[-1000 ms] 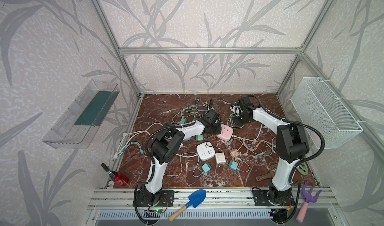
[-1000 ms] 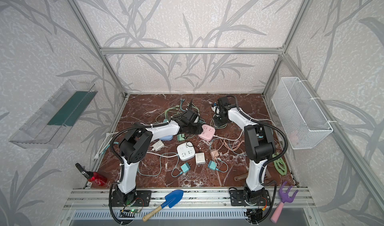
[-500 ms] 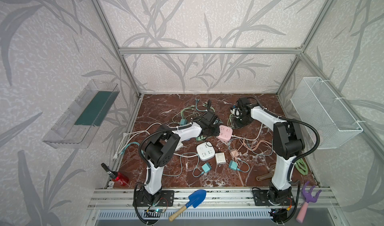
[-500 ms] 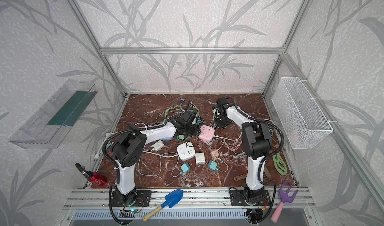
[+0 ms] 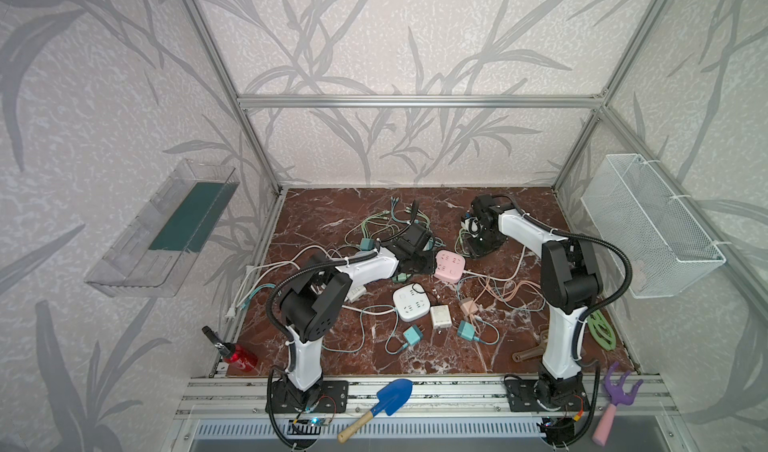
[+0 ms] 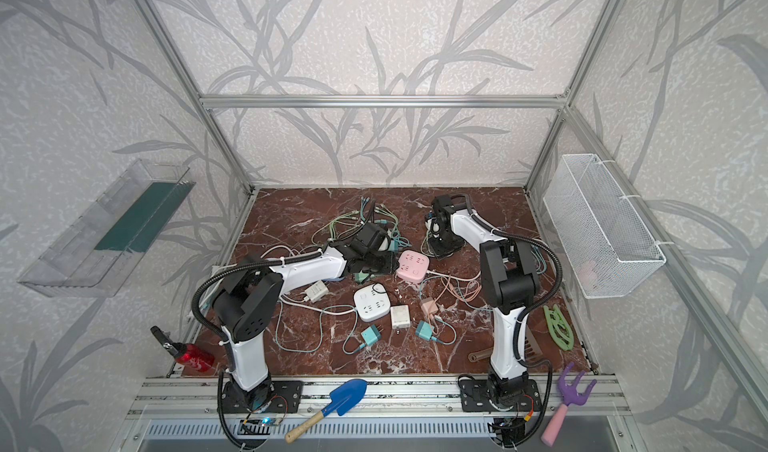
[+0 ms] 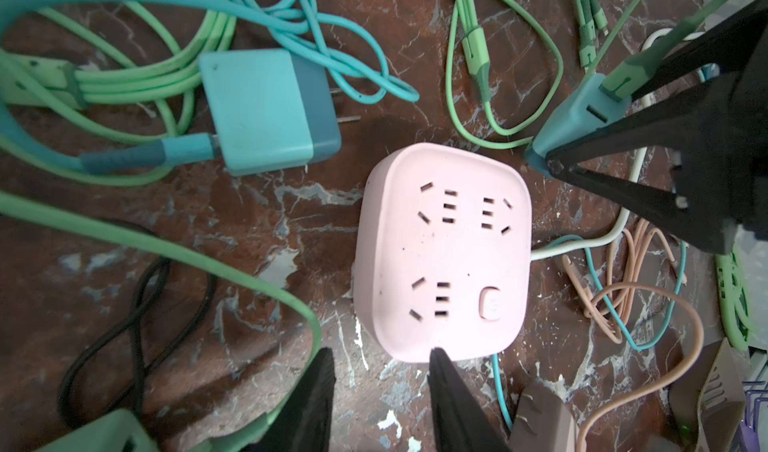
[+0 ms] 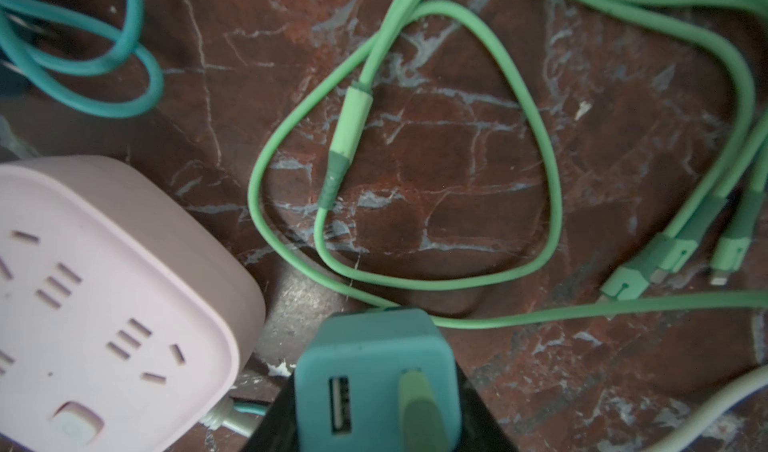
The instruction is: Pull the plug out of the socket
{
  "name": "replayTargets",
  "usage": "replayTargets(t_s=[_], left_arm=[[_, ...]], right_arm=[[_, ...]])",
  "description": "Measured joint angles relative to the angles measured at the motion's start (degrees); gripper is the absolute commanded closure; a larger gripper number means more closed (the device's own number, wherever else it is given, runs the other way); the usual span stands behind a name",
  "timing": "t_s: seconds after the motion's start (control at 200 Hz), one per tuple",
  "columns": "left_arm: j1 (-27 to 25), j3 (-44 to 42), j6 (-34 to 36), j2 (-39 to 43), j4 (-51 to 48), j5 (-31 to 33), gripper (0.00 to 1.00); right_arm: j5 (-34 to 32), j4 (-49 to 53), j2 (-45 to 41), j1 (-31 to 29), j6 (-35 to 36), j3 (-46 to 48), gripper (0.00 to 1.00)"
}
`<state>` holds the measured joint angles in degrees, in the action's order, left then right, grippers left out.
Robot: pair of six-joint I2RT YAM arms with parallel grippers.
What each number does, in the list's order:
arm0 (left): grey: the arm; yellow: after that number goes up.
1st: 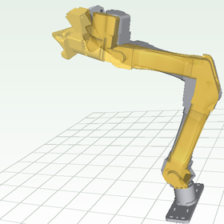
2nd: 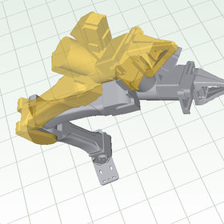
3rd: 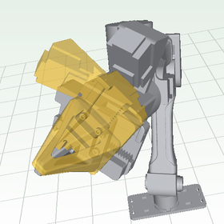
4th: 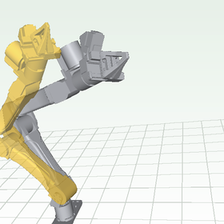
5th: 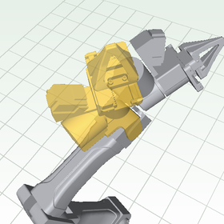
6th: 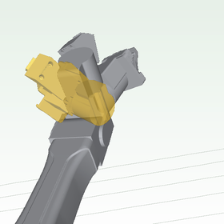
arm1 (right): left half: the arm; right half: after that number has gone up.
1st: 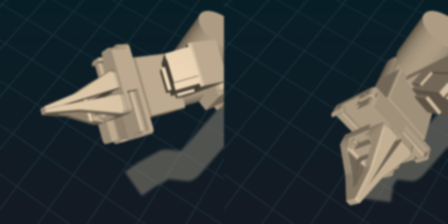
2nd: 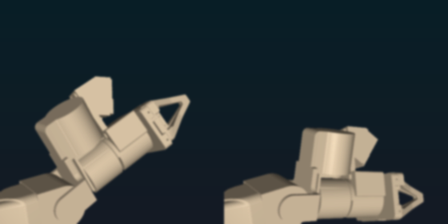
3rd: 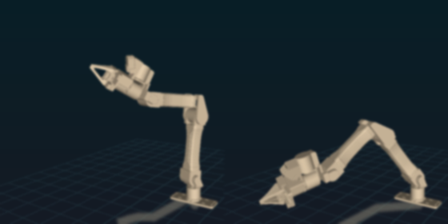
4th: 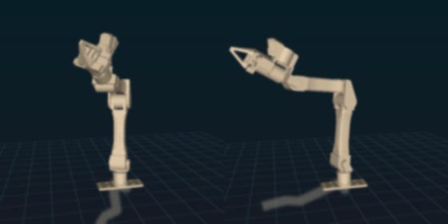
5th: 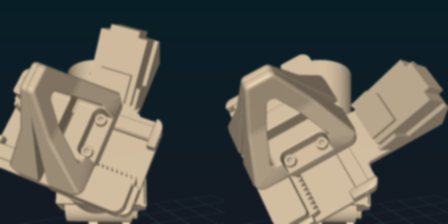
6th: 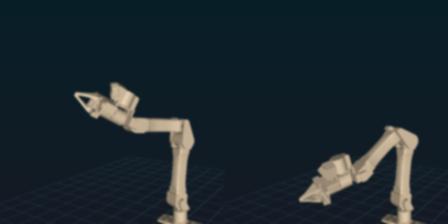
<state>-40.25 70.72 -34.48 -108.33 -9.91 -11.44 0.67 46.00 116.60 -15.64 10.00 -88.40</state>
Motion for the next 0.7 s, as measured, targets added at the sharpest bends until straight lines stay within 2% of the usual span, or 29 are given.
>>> replayTargets(t_s=[0.225,0.53,0.7], left_arm=[[0.0,-0.9,0.0,3.6,1.3,0.6,0.55],[0.0,-3.4,0.0,5.5,2.9,1.5,0.53],[0.0,-5.7,0.6,7.1,2.9,2.8,0.42]], right_arm=[[0.1,0.7,0.0,0.0,-0.7,-0.7,0.40],[0.9,0.6,0.0,0.0,-1.9,-1.8,0.37],[1.5,-0.9,-1.6,0.0,-2.7,-0.1,0.37]])
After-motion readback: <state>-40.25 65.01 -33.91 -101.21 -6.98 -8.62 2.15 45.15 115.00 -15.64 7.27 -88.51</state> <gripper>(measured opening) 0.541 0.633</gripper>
